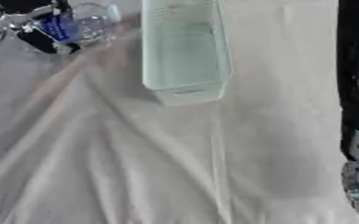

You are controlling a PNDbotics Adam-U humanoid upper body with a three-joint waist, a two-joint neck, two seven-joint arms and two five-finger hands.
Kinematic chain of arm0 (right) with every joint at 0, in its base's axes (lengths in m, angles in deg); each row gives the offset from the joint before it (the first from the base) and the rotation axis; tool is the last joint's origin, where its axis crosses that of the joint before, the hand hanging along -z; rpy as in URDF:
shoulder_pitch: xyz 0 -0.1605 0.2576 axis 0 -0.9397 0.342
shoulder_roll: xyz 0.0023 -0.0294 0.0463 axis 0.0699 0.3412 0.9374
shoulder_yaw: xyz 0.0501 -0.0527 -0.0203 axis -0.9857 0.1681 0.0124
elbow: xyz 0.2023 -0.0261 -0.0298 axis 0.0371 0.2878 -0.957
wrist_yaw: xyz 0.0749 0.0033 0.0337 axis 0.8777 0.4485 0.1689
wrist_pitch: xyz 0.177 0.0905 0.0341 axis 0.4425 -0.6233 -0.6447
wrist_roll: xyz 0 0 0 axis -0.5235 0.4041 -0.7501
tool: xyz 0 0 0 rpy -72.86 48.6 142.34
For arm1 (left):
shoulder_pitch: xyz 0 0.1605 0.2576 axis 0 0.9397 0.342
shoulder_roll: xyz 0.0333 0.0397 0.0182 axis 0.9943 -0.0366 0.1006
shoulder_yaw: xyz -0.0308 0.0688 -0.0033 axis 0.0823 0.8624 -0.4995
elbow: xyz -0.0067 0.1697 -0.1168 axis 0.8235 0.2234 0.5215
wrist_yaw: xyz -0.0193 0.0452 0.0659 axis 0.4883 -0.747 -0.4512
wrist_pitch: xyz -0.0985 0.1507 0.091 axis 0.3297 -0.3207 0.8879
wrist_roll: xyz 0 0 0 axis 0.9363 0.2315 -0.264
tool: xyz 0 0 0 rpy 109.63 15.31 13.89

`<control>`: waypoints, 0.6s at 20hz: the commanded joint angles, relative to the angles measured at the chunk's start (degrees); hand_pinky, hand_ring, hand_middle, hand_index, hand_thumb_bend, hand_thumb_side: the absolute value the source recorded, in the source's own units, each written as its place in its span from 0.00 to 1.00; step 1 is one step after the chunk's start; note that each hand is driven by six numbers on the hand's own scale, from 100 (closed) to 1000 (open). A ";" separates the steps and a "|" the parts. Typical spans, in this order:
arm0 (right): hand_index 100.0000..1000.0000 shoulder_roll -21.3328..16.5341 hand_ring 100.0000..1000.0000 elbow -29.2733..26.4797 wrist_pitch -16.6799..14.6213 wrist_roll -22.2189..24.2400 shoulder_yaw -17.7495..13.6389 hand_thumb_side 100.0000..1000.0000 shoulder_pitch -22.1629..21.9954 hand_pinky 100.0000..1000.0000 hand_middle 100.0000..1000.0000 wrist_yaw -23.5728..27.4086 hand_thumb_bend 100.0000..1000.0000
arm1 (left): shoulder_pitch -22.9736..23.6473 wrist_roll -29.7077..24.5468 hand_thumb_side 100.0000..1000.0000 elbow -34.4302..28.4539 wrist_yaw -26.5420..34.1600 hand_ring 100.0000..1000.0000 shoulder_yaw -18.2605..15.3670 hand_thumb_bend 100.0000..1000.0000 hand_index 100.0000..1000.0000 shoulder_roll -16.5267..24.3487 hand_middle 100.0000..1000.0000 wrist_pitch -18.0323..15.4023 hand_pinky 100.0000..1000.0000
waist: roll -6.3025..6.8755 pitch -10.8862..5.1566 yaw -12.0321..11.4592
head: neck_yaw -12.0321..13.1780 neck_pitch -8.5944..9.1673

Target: Pick up objects on the table and place them in the box.

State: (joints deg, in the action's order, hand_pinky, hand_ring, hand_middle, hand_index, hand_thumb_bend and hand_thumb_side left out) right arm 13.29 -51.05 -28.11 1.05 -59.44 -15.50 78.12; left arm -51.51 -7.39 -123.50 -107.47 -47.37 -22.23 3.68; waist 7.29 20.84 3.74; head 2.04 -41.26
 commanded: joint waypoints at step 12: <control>0.84 -0.55 0.76 0.35 0.03 1.19 0.15 1.00 -1.56 0.64 0.82 0.27 0.00 | -3.38 -1.47 0.00 -3.90 0.81 0.00 -0.56 0.15 0.21 7.25 0.42 0.13 0.00 | 0.89 -3.68 -1.95 | -0.95 -0.14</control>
State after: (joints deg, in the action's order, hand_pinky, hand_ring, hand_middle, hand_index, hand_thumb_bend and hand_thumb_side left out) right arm 13.23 -50.35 -28.09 2.01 -59.34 -17.69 78.19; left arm -53.28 -8.59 -126.12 -107.18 -47.37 -18.12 3.84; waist 8.38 18.85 1.95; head 1.51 -41.46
